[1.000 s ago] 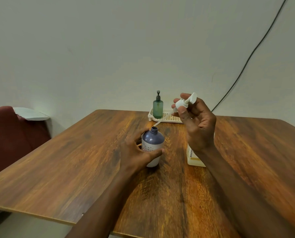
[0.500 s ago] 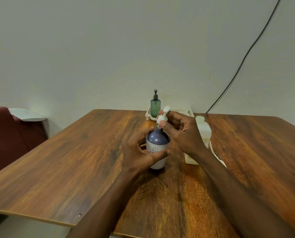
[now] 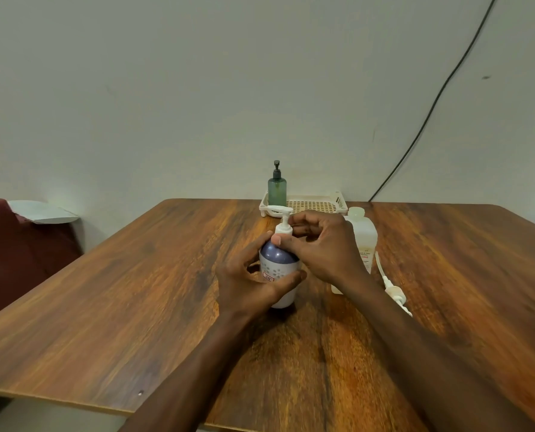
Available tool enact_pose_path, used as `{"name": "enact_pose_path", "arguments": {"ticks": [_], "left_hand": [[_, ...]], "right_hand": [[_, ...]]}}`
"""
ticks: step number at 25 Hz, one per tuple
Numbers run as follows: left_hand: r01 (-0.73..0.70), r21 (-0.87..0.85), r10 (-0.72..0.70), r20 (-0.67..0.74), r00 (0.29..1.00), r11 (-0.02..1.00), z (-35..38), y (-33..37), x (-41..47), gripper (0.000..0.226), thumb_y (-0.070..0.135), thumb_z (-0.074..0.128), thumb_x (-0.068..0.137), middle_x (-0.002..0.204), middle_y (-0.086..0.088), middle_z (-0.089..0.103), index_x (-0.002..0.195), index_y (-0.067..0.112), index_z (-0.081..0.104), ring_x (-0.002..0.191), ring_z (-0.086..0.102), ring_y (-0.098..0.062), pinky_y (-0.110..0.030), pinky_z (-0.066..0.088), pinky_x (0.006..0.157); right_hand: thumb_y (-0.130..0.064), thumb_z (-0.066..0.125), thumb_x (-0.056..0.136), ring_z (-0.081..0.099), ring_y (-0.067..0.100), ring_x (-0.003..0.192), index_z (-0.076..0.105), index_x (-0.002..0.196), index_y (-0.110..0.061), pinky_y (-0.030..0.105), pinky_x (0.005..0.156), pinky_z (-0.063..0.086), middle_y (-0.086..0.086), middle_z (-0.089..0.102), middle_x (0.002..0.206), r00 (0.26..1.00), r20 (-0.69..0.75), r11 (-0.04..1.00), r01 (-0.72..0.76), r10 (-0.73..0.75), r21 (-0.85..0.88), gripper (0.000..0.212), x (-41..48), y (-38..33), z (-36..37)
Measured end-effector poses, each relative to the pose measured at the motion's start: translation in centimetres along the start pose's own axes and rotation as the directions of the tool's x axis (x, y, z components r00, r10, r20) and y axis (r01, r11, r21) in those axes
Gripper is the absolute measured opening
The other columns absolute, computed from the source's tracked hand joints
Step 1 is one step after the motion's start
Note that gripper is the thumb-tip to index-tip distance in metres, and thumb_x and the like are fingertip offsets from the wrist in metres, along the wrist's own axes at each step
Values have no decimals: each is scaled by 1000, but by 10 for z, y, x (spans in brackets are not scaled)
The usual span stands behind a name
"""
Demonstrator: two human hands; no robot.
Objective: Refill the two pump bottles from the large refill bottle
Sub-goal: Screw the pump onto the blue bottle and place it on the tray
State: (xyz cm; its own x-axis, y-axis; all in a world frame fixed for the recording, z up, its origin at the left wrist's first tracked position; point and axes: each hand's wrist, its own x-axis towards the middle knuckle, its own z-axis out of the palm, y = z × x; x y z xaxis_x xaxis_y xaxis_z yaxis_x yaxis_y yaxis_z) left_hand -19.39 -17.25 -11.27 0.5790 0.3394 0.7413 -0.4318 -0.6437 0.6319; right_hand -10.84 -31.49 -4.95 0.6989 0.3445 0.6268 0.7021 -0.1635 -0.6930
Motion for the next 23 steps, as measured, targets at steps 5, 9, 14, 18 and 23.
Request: {"name": "enact_pose_path", "arguments": {"ticks": [5, 9, 14, 18, 23], "left_hand": [[-23, 15, 23, 45, 999, 1000, 2, 1, -4, 72, 42, 95, 70, 124, 17, 70, 133, 23, 65, 110, 68, 0, -24, 60, 86], [-42, -22, 42, 25, 999, 999, 3, 3, -2, 76, 43, 95, 70, 129, 16, 69, 137, 24, 63, 114, 67, 0, -22, 60, 86], [-37, -24, 37, 21, 999, 999, 1, 4, 0, 83, 46, 93, 71, 134, 10, 67, 142, 19, 60, 118, 65, 1, -16, 56, 90], [-38, -5, 38, 48, 998, 999, 1, 3, -4, 74, 40, 95, 70, 127, 14, 70, 135, 20, 65, 113, 67, 1, -21, 59, 88], [-39, -33, 40, 33, 999, 999, 4, 7, -2, 81, 45, 93, 70, 131, 10, 69, 140, 20, 61, 115, 67, -1, -21, 59, 88]], "right_hand": [[-88, 73, 51, 65, -1, 62, 61, 78, -30, 13, 57, 50, -23, 63, 67, 996, -69, 971, -77, 63, -225, 65, -1, -7, -2], [-75, 74, 69, 62, -11, 88, 60, 112, -34, 5, 70, 49, -24, 66, 105, 994, 59, 995, -85, 88, -51, 61, -2, -6, -3], [-25, 77, 92, 66, -2, 113, 39, 152, -40, 18, 86, 58, -14, 72, 125, 969, 236, 955, -138, 75, 262, 73, -3, 0, -5], [-55, 93, 62, 65, -19, 86, 61, 116, -36, 8, 67, 56, -31, 66, 87, 997, -44, 997, -58, 60, 57, 66, -6, -4, -1], [-63, 79, 76, 61, -21, 95, 61, 118, -36, 3, 71, 50, -25, 67, 105, 999, 34, 994, -19, 15, 110, 53, -7, -3, 0]]}}
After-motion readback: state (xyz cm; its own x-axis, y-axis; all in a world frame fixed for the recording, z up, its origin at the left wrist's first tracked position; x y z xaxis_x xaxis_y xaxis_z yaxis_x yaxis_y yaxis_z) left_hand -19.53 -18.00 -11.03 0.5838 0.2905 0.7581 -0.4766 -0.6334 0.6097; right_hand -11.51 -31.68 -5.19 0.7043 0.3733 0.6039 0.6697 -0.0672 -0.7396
